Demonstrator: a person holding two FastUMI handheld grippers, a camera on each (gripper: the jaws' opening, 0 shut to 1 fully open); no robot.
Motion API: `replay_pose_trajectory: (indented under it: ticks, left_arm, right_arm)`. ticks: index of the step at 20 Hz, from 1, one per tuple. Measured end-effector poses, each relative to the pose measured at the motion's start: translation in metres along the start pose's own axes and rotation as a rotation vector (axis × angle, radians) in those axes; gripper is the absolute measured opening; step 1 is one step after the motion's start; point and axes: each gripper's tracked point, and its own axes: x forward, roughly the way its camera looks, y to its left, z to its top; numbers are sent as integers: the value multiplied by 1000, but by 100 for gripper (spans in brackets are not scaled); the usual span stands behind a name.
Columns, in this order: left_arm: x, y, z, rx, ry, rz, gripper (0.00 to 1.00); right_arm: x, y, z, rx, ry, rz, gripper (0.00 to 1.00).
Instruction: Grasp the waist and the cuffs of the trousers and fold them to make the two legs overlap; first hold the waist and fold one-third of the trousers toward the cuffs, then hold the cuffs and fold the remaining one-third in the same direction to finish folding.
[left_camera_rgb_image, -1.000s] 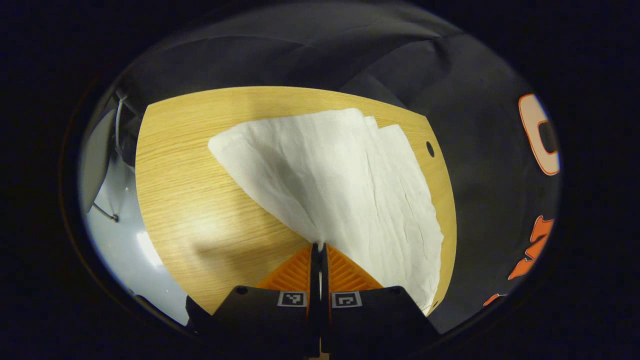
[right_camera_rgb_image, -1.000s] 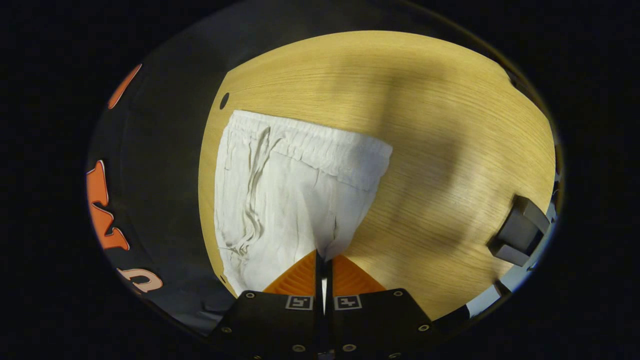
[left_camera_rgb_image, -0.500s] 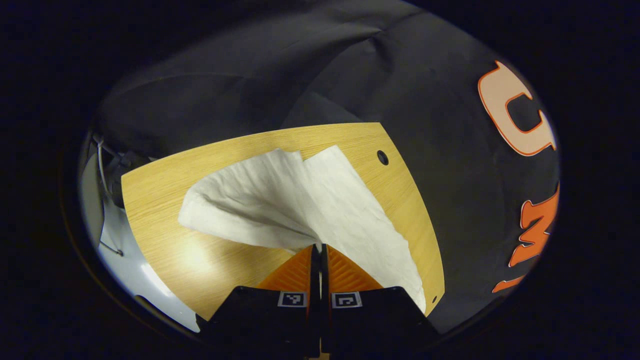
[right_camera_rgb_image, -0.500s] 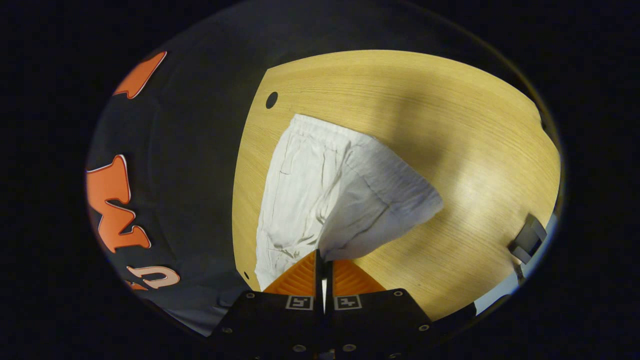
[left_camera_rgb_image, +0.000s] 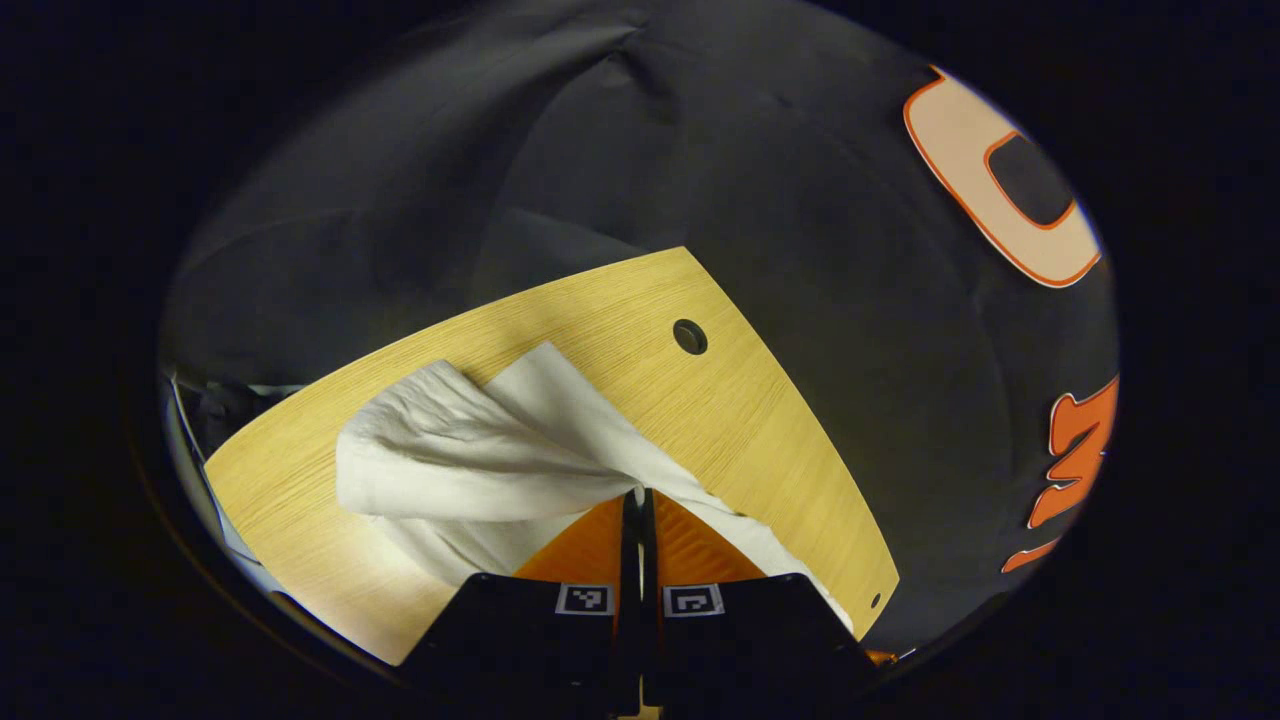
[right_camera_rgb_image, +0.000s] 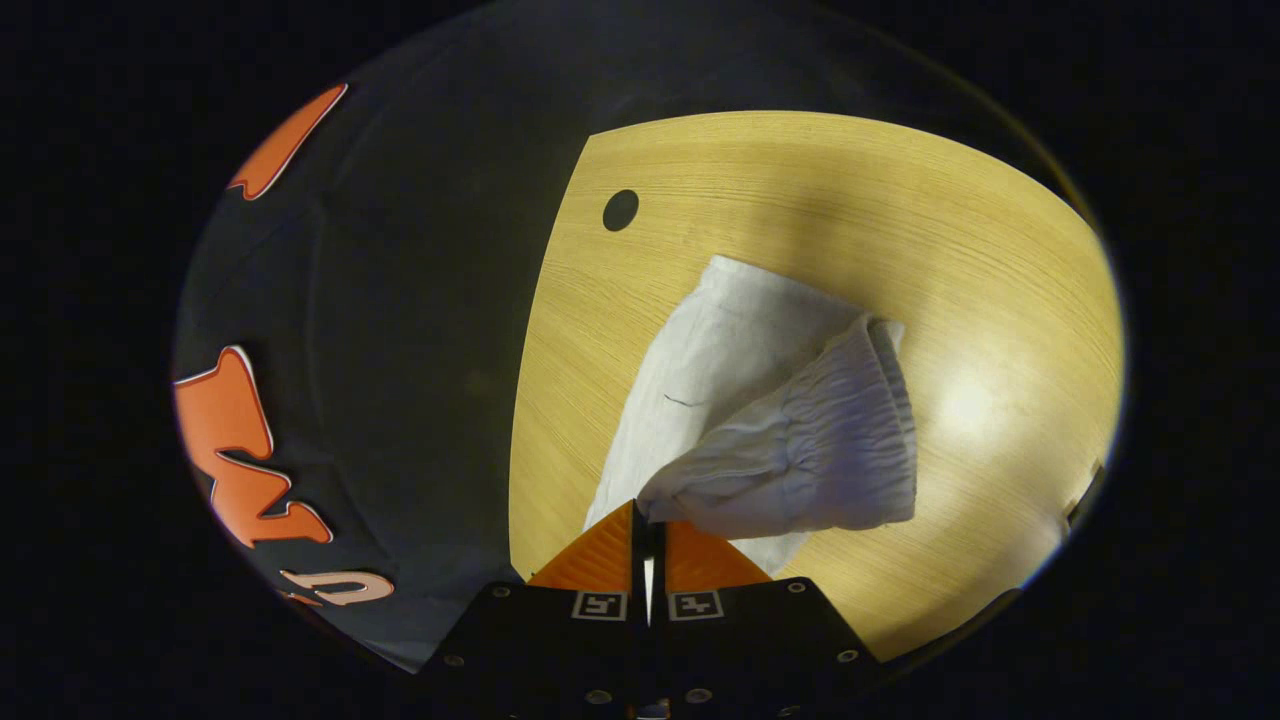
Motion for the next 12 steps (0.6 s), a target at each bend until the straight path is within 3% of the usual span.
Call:
replay_pose_trajectory:
  ticks: [4, 6, 8, 10, 11, 12]
  left_arm:
    - [37, -24, 21, 82, -6, 0, 4]
    - [46, -23, 29, 164, -41, 47, 11]
    - [42, -36, 50, 215, -108, 47, 39]
    - [19, -45, 59, 253, -175, 37, 80]
    - [8, -51, 73, 270, -208, 37, 100]
    - [8, -53, 72, 287, -244, 32, 100]
  right_arm:
    - [40, 12, 15, 15, 25, -29, 2]
    - [43, 16, 17, 35, 26, -41, 6]
    - [44, 24, 22, 10, 6, 3, 31]
    - [31, 25, 24, -15, -14, 25, 61]
    - [22, 27, 29, -27, -31, 33, 91]
    - [18, 28, 34, -41, -48, 43, 98]
